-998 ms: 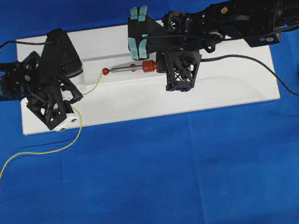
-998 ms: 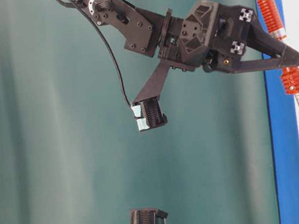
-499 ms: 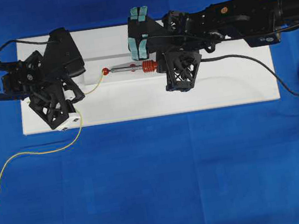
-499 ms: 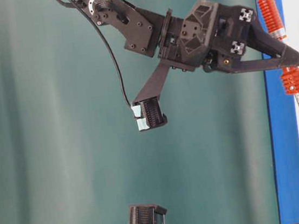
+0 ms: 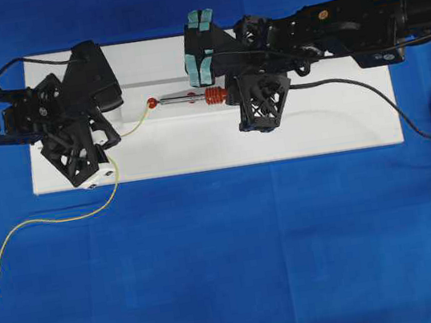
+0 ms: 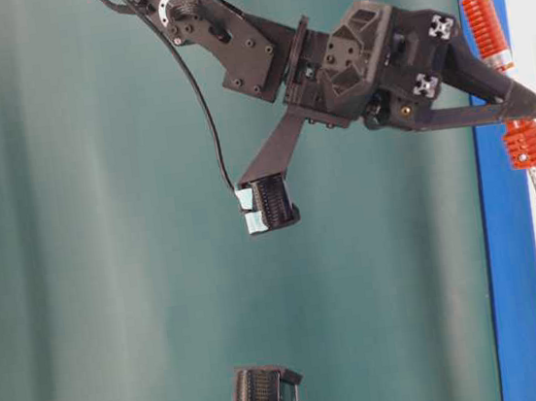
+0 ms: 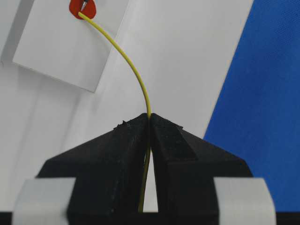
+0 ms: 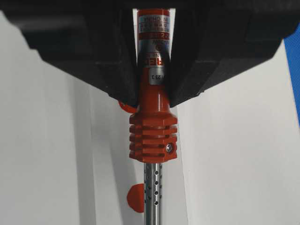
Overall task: Touch the tip of the soldering iron to the tip of the solder at the mark.
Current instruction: 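Pull both grippers apart, moving the solder and iron outward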
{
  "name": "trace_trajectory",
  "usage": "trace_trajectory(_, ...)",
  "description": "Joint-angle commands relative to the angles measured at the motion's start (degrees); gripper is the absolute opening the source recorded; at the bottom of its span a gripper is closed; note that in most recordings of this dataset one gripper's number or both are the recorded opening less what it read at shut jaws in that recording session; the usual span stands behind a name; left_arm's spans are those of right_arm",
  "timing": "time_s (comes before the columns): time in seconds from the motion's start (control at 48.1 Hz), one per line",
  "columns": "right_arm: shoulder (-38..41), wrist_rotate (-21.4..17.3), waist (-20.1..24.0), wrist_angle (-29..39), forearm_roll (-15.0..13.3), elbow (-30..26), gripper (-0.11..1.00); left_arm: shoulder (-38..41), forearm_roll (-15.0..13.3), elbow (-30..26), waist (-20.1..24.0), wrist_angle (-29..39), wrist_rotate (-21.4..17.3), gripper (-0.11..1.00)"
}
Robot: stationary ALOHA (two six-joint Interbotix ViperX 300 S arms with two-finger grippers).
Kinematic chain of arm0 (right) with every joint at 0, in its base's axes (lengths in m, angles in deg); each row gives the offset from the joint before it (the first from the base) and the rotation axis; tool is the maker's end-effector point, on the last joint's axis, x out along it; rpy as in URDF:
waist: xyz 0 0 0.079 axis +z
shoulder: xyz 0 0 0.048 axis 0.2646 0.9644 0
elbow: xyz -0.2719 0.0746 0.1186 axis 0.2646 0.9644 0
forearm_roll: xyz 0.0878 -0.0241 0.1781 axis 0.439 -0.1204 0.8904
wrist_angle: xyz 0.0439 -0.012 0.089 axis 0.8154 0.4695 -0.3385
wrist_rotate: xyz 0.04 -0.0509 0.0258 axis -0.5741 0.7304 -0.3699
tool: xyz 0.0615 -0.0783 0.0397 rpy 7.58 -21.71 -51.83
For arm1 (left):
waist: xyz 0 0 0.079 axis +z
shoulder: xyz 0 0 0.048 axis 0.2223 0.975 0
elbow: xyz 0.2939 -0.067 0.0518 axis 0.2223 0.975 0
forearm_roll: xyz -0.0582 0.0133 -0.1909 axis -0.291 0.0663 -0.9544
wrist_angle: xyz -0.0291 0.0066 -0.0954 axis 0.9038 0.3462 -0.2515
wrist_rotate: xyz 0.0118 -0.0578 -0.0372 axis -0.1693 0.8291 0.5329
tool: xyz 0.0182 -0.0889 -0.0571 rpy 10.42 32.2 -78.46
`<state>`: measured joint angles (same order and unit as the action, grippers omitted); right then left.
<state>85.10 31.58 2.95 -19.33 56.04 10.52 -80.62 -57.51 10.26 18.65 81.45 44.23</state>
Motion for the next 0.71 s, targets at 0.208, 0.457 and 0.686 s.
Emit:
trace_trajectory(0.208, -0.70, -0.09, 0.09, -0.18, -0.09, -1.14, 0.06, -0.44, 0.00, -1.23, 0.09, -0.26, 0.00, 0.03)
trace_trajectory(0.457, -0.70, -0.09, 0.00, -0.18, -0.09, -1.05, 0.06, -1.76, 0.09, -1.58, 0.09, -0.18, -0.62, 0.03)
trace_trajectory(0.686, -0.79, -0.09, 0.00, -0.18, -0.09, -1.14, 0.06, -8.88, 0.09, 1.49, 0.00, 1.23, 0.00, 0.03)
